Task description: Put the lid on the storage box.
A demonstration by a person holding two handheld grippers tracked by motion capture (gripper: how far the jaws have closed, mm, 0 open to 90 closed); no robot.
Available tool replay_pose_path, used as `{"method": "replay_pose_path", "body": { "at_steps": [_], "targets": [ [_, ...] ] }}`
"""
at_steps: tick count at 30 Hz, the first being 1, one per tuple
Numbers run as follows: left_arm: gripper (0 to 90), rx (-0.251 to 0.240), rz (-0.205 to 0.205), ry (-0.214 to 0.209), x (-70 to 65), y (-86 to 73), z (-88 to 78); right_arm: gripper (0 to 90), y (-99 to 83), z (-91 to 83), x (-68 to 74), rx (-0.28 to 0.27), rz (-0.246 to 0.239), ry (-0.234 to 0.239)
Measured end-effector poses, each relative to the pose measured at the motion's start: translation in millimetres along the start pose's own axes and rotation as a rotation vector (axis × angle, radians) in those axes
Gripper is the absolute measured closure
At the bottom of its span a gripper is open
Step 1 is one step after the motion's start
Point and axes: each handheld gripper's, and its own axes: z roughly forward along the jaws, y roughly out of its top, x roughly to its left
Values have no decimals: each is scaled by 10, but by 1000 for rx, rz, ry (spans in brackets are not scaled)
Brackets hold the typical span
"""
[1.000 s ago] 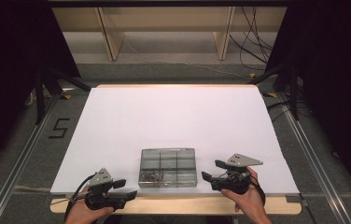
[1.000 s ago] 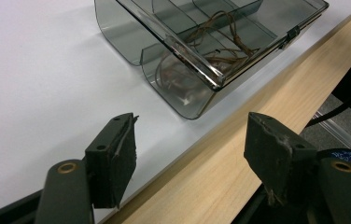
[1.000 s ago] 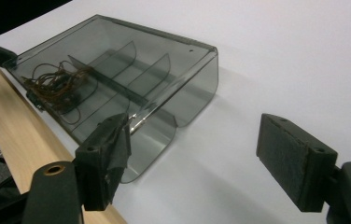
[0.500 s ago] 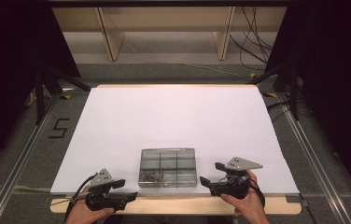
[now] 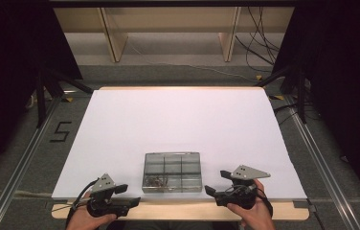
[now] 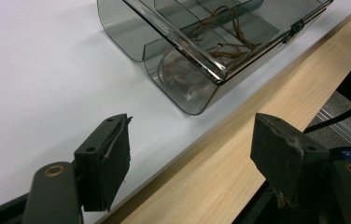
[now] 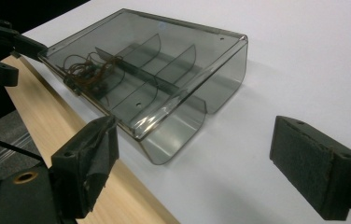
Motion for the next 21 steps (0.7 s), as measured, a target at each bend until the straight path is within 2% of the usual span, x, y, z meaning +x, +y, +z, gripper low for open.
{"method": "replay_pose_path", "body": {
  "at_steps": [1,2,3,4,8,9,10,12,16,17,19,21],
  "targets": [
    [276,-3,-1,2,-4,-2,4,164,-3,-23,26,1,21,8],
    [276,-2,5,1,-3,-4,5,163,-13,-6,19,-11,11,5],
    [276,8,9,-3,1,-4,2,161,-16,-15,27,0,1,20],
    [276,-6,1,-4,-8,-7,18,161,-29,-18,56,-2,21,16],
    [273,-12,-4,1,-13,-8,18,161,-64,-38,86,9,3,28],
    [269,-3,12,4,-1,-5,6,161,-70,-48,96,19,-5,16],
    [266,-9,6,3,-4,-4,9,161,-83,-30,103,10,-10,15],
    [262,-6,8,4,-1,-6,9,161,-90,-53,115,27,-26,20],
    [256,-23,-5,2,-16,-9,24,161,-112,-63,144,30,-17,31],
    [256,-18,-3,4,-17,-8,20,162,-122,-49,144,21,-33,20],
    [255,-19,-17,2,-23,-12,25,162,-134,-75,187,37,-3,30],
    [255,-18,-19,2,-24,-11,24,162,-140,-81,174,37,-30,38]
  ]
}}
